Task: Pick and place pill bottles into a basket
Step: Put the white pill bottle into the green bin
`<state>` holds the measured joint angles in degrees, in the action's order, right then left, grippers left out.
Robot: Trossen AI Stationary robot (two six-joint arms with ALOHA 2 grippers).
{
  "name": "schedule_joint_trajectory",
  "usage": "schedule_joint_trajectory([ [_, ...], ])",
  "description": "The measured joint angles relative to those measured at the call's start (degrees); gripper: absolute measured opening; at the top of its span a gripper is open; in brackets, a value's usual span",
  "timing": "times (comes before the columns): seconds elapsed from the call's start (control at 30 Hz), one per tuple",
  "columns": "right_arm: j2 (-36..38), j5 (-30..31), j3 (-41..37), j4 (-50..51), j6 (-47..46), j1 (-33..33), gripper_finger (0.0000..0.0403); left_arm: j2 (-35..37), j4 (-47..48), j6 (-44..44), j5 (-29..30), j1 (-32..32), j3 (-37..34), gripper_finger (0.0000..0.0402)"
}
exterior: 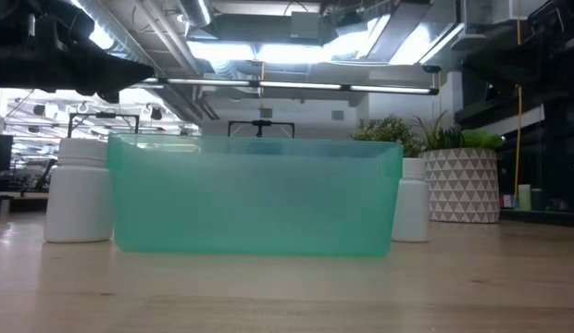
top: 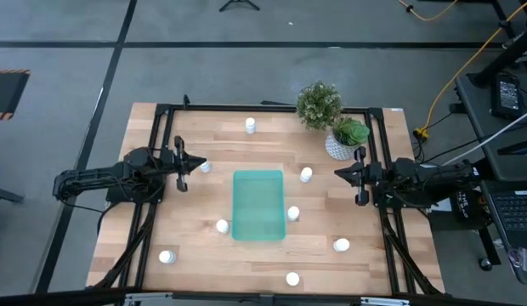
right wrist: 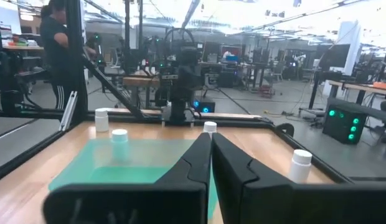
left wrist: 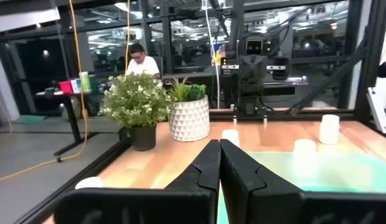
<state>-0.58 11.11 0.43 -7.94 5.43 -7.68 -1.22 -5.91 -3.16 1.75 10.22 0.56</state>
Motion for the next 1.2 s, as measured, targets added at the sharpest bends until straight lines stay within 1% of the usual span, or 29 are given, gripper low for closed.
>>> schedule_joint_trajectory([
  [0.2, 0.0, 0.0, 0.0, 0.0, 0.9, 0.0, 0.0019, -0.9, 0.1, -0.5, 4.5, 0.0, 0.1, 0.0004],
  [0.37, 0.0, 0.0, 0.0, -0.1, 2.7, 0.0, 0.0019, -1.9, 0.1, -1.0, 5.0, 0.0, 0.1, 0.0004],
  [0.47, 0.0, 0.0, 0.0, -0.3, 4.0, 0.0, 0.0019, -2.8, 1.0, 0.2, 5.2, 0.0, 0.8, 0.0004],
  [0.6, 0.0, 4.2, 0.0, -2.0, 0.9, 0.0, 0.0019, -5.2, 5.0, 4.9, 5.3, 0.0, 3.8, 0.0004],
  [0.7, 0.0, 7.1, 0.0, -1.8, 0.9, 0.0, 0.0019, -7.6, 7.3, 6.6, 5.5, 0.0, 5.6, 0.0004],
  [0.8, 0.0, 7.3, 0.0, -1.7, 0.9, 0.0, 0.0019, -10.0, 7.9, 6.9, 8.2, 0.0, 6.5, 0.0004],
  [0.87, 0.0, 7.3, 0.0, -1.6, 0.9, 0.0, 0.0019, -11.4, 8.4, 5.6, 10.7, 0.0, 7.0, 0.0006],
  [1.0, 0.0, 7.3, 0.0, -1.2, -0.1, 0.0, 0.0019, -13.6, 11.9, 2.1, 12.1, 0.0, 8.6, 0.0025],
  [1.2, 0.0, 7.3, 0.0, -1.2, -0.8, 0.0, 0.0019, -16.6, 11.7, 2.9, 12.1, -1.5, 11.7, 0.0092],
])
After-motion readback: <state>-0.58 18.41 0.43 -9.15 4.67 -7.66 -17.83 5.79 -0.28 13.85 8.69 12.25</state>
